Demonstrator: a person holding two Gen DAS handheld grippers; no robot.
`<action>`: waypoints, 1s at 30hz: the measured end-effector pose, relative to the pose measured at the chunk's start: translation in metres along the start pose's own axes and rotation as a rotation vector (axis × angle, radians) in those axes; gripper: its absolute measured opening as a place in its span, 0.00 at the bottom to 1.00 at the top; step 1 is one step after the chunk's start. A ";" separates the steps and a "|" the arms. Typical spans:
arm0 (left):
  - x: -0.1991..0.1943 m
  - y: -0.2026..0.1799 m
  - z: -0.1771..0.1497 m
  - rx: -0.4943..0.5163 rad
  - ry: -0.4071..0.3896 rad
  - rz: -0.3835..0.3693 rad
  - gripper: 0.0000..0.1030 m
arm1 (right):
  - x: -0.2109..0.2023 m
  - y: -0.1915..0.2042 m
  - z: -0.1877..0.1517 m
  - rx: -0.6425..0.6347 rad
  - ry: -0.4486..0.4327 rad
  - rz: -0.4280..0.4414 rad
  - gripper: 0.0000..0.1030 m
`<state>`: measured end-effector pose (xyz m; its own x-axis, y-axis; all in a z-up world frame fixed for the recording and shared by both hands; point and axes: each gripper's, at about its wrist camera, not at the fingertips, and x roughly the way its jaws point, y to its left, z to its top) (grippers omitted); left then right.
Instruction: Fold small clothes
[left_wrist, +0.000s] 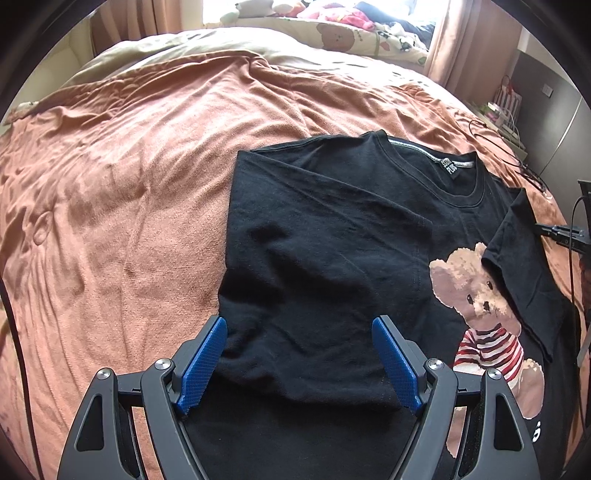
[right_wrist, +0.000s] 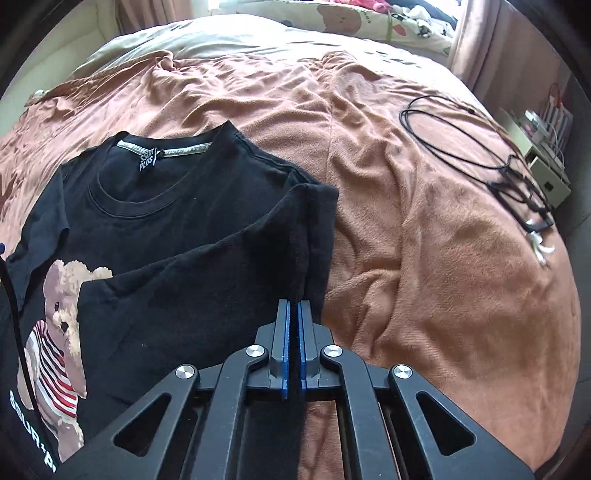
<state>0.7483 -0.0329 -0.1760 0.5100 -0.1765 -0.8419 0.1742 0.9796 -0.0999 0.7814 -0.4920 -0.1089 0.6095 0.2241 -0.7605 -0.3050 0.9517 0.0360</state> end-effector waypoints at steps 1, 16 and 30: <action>0.000 0.000 0.000 0.006 0.000 0.002 0.80 | -0.002 -0.003 -0.001 0.006 -0.003 -0.011 0.00; -0.006 0.003 -0.002 0.001 -0.006 0.000 0.80 | -0.004 -0.080 -0.005 0.316 -0.011 -0.046 0.01; -0.039 0.002 -0.020 -0.016 -0.024 -0.011 0.80 | -0.051 -0.039 -0.068 0.128 0.096 0.068 0.54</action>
<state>0.7125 -0.0224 -0.1542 0.5285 -0.1897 -0.8275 0.1664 0.9790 -0.1182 0.7128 -0.5551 -0.1156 0.5163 0.2733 -0.8116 -0.2435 0.9554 0.1669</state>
